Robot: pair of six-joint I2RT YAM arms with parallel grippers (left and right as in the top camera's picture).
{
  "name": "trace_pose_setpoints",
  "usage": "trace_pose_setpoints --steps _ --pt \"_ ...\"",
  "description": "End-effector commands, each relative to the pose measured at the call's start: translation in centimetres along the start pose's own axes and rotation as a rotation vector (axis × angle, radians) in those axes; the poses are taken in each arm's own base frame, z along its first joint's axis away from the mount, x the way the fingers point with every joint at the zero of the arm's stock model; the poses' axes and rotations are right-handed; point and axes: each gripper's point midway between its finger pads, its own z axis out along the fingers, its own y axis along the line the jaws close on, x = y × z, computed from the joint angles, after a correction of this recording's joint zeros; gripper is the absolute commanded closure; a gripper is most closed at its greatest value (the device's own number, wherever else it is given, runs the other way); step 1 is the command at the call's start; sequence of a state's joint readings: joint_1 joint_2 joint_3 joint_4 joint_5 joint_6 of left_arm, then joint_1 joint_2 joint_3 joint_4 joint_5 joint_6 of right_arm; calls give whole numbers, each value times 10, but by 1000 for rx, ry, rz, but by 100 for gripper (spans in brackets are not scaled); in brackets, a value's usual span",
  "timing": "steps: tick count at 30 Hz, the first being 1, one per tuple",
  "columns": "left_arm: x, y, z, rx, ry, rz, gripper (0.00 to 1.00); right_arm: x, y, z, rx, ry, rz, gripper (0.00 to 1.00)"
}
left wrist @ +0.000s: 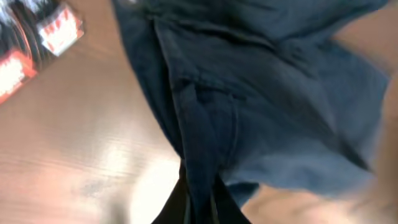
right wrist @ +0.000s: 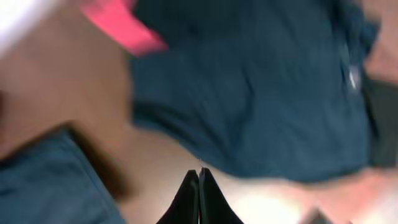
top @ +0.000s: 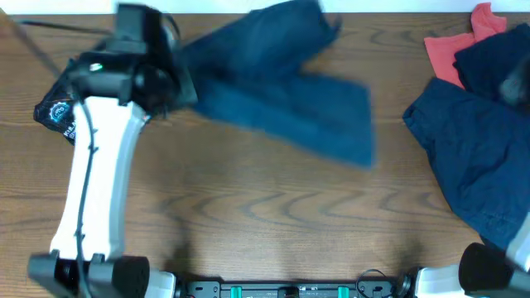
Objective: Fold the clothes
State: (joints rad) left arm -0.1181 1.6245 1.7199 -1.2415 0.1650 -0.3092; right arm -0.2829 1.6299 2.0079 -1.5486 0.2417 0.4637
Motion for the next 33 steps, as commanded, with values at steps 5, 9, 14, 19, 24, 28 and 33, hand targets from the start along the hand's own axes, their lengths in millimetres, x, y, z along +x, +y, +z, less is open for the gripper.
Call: trace_pose_setpoints --steps 5,9,14,19,24,28,33 --pt "72 36 62 -119 257 -6 95 54 34 50 -124 217 -130 99" --pt "99 52 77 -171 340 -12 94 100 73 70 -268 345 -251 92" --pt "115 61 85 -196 391 -15 94 182 108 85 -388 546 -379 57" --pt "117 63 86 -204 393 -14 94 260 108 108 -301 700 -353 25" --pt "115 62 87 -202 387 -14 94 313 104 127 -212 760 -265 23" --pt "115 62 87 -201 384 -13 94 336 102 137 -148 764 -163 25" --pt "114 62 88 -198 379 -13 94 348 103 156 -88 691 -33 26"
